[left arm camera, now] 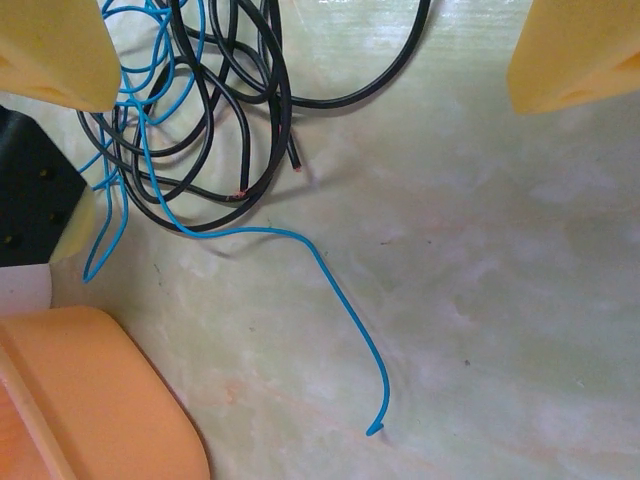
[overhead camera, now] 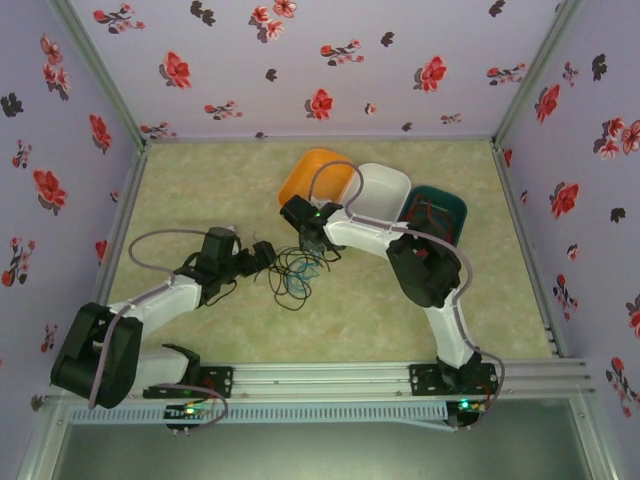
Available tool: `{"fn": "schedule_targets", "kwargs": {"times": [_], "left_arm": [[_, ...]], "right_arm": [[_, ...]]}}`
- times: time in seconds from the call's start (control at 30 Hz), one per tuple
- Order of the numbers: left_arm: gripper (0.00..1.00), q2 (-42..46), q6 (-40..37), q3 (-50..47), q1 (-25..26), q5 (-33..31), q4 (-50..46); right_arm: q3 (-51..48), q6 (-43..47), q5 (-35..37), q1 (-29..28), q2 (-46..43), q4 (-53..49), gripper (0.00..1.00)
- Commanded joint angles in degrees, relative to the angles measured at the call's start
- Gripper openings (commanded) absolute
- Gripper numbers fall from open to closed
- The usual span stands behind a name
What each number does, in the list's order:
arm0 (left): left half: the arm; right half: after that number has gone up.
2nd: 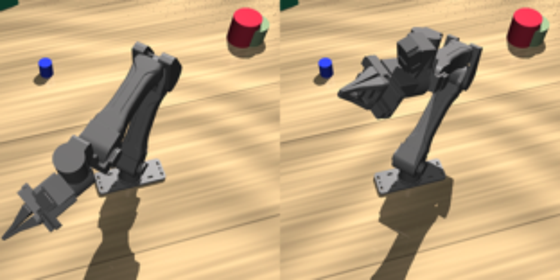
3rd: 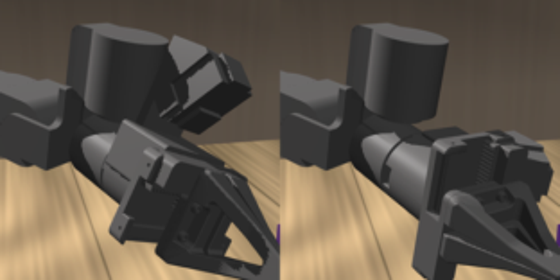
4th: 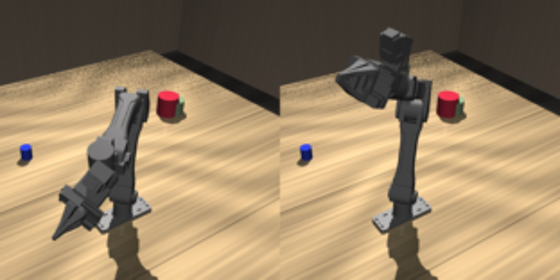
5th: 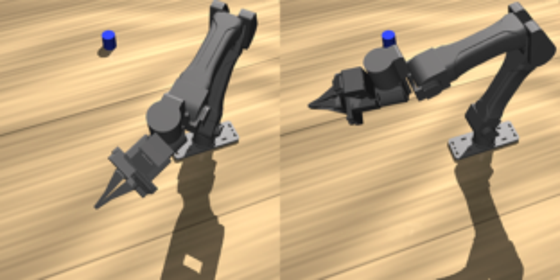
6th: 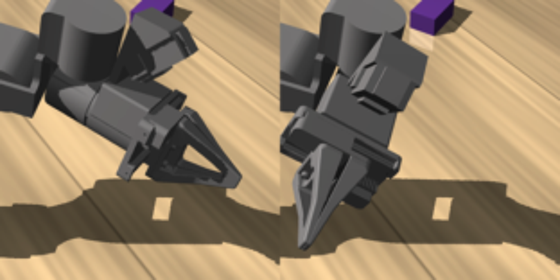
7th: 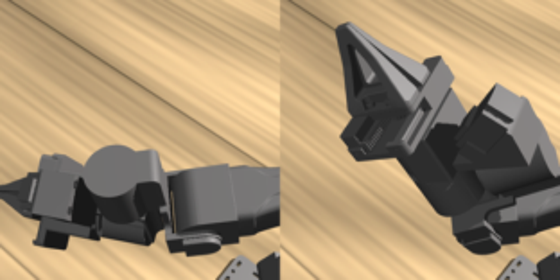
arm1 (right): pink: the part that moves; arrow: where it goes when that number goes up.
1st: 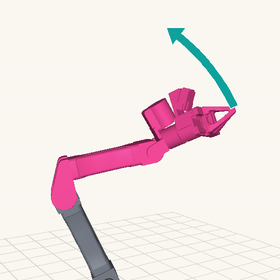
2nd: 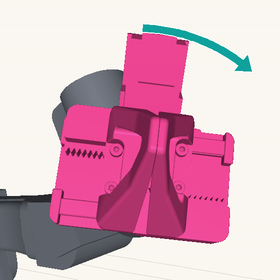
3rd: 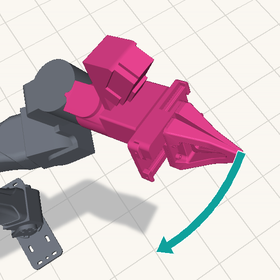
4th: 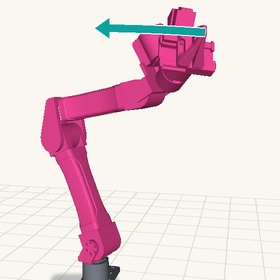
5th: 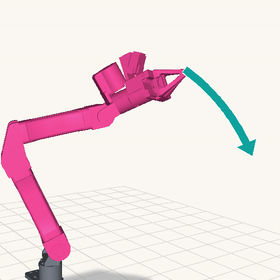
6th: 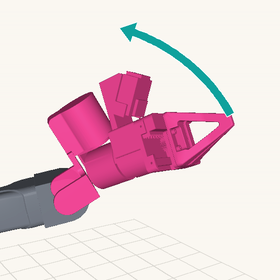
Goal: Untangle the cables
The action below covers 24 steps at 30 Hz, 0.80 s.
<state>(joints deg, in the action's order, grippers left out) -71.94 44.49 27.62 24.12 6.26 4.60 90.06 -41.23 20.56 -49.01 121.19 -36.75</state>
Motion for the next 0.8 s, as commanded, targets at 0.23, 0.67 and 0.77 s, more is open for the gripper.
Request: {"fn": "schedule_targets", "kwargs": {"times": [0.23, 0.67, 0.77], "left_arm": [[1.00, -0.8, 1.1, 0.2, 0.5, 0.2, 1.0], [1.00, -2.1, 1.7, 1.1, 0.7, 0.0, 1.1], [1.00, -2.1, 1.8, 1.1, 0.7, 0.0, 1.2]], "right_arm": [[-2.8, -1.3, -0.6, -0.2, -1.8, 2.3, 0.59], [-10.3, -2.2, -0.2, -0.6, -8.0, 4.4, 0.50], [-11.1, -2.2, -0.1, -0.7, -9.5, 4.5, 0.50]]}}
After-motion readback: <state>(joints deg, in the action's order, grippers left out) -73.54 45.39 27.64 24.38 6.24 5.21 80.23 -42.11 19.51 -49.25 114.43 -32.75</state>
